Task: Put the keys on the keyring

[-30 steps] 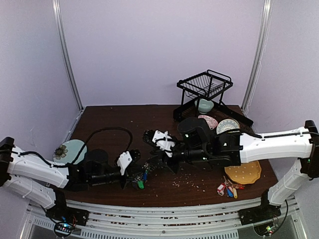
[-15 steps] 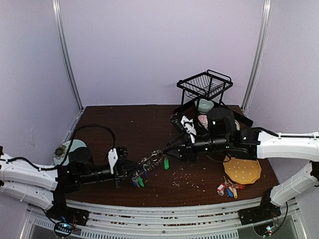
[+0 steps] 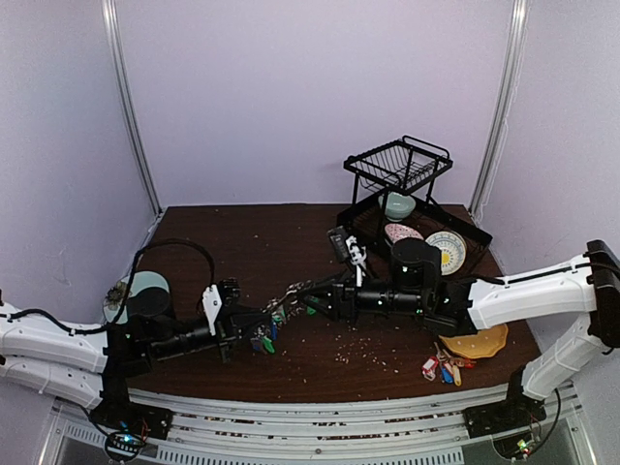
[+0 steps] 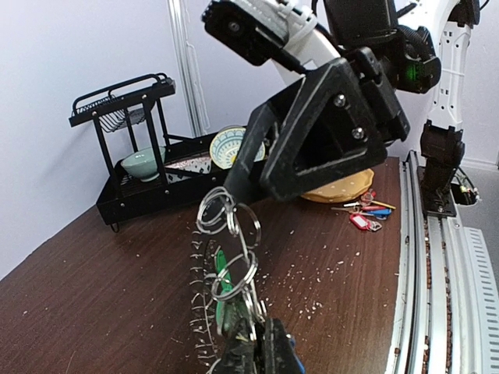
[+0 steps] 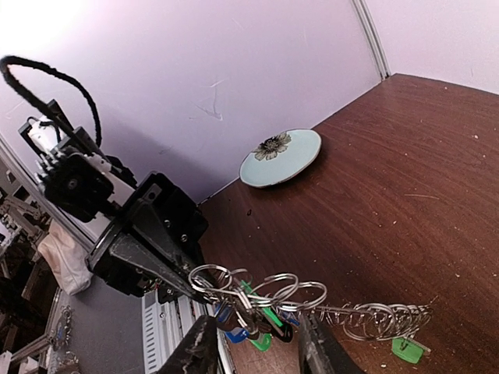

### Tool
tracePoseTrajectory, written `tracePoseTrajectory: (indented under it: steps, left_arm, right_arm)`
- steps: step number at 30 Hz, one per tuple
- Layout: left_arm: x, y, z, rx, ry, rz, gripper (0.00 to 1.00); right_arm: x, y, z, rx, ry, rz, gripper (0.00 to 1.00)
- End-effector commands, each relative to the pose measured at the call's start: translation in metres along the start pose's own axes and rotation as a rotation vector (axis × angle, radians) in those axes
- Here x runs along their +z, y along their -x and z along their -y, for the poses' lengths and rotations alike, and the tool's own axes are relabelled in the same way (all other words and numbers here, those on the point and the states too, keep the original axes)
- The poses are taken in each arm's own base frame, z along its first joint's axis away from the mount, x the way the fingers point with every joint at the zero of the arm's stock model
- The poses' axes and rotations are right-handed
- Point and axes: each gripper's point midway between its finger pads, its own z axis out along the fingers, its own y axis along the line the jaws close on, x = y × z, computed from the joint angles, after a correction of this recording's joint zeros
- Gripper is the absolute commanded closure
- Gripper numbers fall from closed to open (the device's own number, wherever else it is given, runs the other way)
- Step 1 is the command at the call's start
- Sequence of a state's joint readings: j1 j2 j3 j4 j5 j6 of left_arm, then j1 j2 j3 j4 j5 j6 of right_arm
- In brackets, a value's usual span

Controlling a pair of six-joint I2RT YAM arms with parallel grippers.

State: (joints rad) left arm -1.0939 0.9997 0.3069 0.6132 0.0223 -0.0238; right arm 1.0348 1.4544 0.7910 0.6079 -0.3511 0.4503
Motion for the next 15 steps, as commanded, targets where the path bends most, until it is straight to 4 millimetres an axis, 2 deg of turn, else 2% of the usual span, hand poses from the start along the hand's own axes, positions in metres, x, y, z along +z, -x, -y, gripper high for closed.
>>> tracePoseTrajectory:
  steps: [1,4,10,15]
  left_arm:
    - [-0.004,0.046,-0.009,0.010,0.038,0.160,1.00]
    - [-0.003,0.046,-0.009,0.011,0.038,0.160,1.00]
    - [-0.002,0.047,-0.009,0.021,0.038,0.158,1.00]
    - [-0.002,0.047,-0.009,0.021,0.041,0.159,1.00]
  right_arm:
    - [0.009,0.019,-0.006,0.015,0.019,0.061,0.66]
    - [0.011,0.017,-0.005,0.014,0.023,0.059,0.72]
    - [0.019,0.012,-0.009,0.014,0.060,0.031,0.75]
    - [0.026,0.009,-0.007,0.020,0.048,0.010,0.83]
